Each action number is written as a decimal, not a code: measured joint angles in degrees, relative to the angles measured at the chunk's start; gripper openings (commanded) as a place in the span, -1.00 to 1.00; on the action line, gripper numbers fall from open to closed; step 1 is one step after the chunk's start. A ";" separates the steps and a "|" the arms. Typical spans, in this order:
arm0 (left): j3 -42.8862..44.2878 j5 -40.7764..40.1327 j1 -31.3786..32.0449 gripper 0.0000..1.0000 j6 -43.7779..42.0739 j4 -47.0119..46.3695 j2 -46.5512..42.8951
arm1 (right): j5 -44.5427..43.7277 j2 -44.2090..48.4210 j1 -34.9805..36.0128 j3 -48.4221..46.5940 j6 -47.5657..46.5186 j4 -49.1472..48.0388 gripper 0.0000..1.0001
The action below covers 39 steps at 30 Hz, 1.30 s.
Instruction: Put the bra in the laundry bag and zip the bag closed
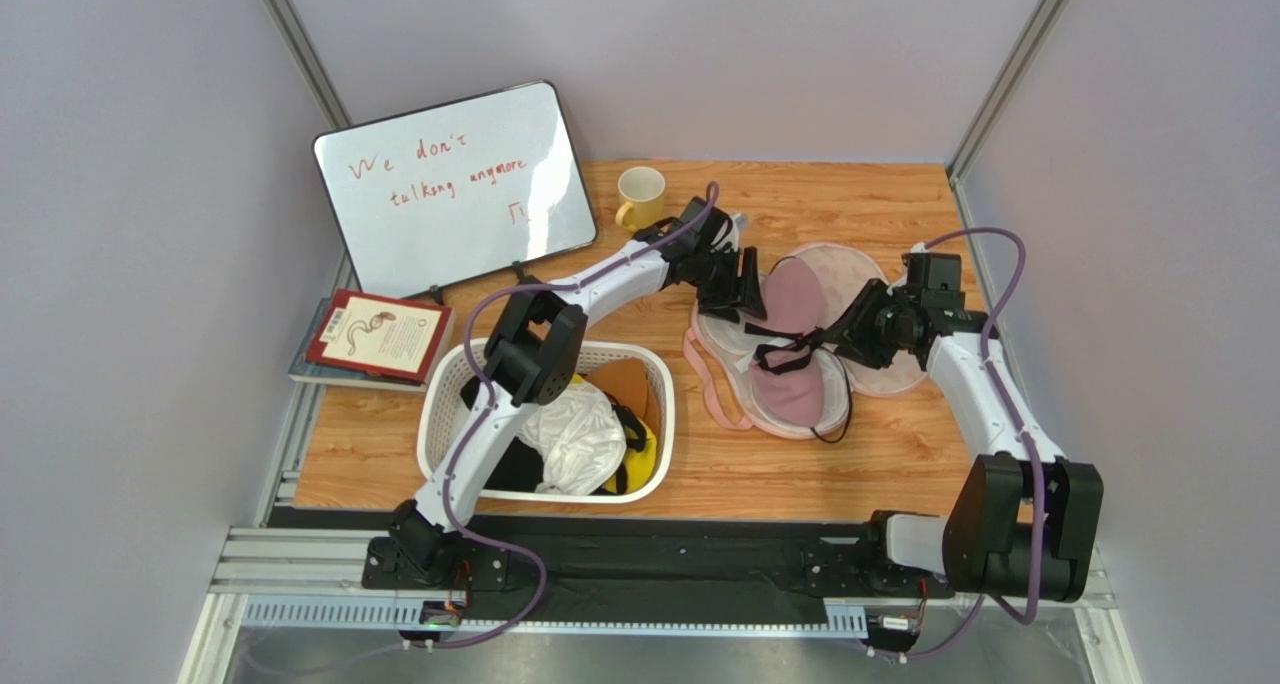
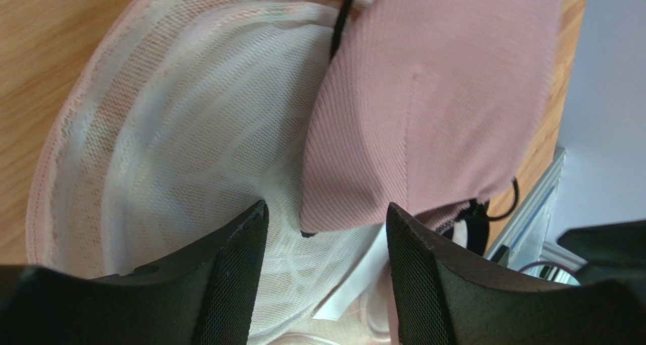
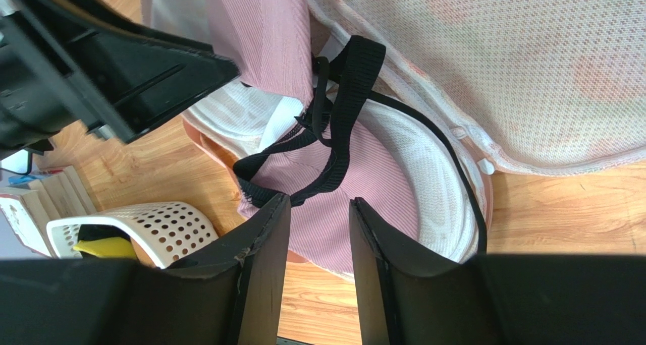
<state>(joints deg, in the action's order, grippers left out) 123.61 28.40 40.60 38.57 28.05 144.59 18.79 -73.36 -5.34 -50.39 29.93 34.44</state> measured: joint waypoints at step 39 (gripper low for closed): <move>-17.14 -11.19 -0.07 -1.00 -7.65 2.67 -16.17 | 0.72 -1.97 0.02 1.81 -3.54 0.92 -0.20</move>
<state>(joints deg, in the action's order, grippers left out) 106.48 17.21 40.53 30.92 30.72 128.42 19.51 -75.33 -5.32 -48.58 26.39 35.35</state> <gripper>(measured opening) 0.006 0.400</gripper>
